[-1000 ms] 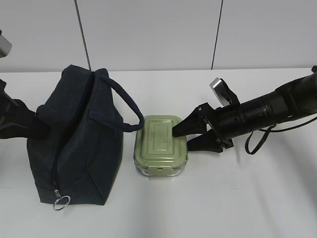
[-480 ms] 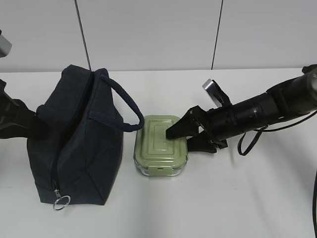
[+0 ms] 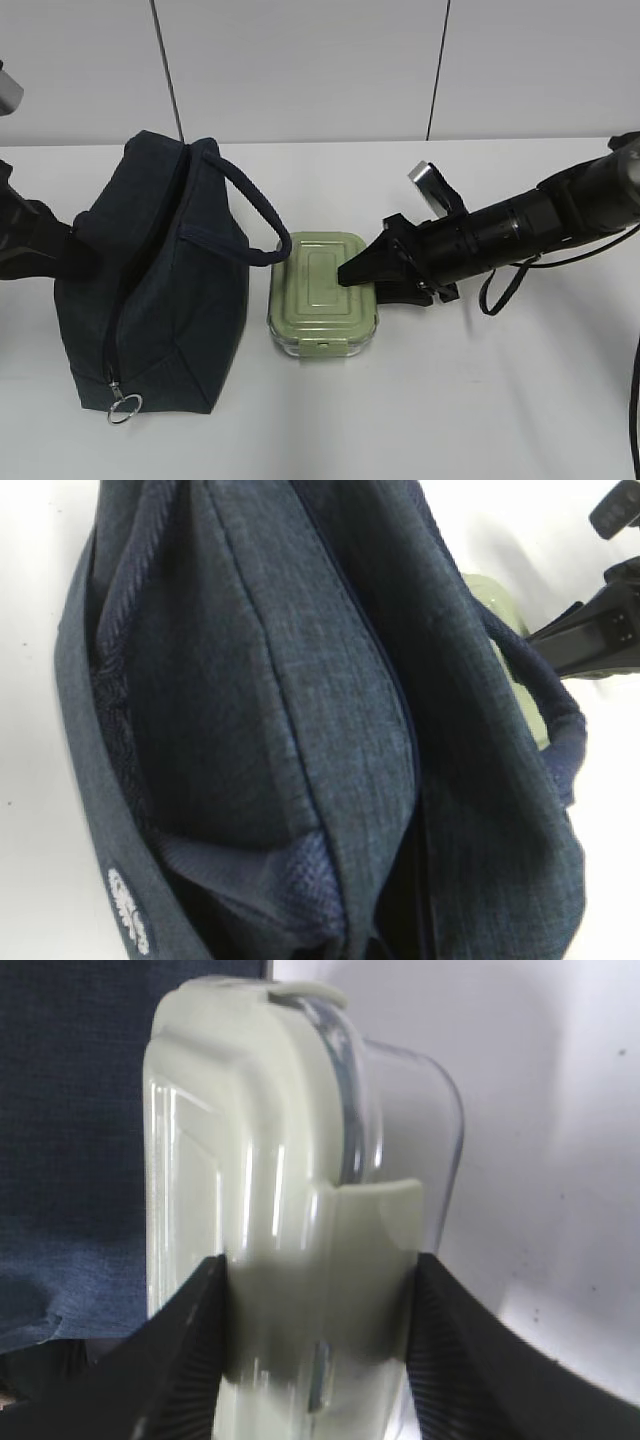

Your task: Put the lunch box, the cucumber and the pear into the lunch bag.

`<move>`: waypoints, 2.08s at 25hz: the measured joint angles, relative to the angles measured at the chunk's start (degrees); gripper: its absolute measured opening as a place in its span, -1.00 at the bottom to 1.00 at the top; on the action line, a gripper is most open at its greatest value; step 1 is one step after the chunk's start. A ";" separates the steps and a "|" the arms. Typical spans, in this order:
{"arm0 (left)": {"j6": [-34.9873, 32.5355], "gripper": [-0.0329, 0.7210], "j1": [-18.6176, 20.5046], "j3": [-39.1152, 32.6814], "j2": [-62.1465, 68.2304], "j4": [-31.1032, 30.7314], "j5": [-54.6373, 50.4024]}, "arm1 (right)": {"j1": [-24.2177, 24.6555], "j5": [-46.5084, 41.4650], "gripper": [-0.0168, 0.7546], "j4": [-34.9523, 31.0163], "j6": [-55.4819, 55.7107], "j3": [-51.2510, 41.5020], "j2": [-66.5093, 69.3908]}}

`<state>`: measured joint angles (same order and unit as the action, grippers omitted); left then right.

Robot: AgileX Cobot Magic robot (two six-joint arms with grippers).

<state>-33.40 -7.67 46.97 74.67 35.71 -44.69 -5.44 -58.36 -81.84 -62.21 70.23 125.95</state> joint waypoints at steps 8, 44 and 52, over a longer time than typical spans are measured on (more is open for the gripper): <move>0.00 -0.91 0.00 0.00 0.00 0.00 0.00 | 3.60 -0.71 0.01 2.21 1.77 -0.34 -10.71; 0.00 -0.91 0.00 0.00 0.36 -0.62 -0.03 | -21.11 13.49 0.00 19.77 19.86 23.61 -9.04; 0.00 -0.91 -0.01 0.00 0.47 -0.31 0.51 | -20.66 10.28 0.00 36.63 28.48 23.61 -11.18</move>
<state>-33.40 -7.68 46.97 75.14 35.40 -44.18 -26.10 -48.08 -45.20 -33.73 93.83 114.78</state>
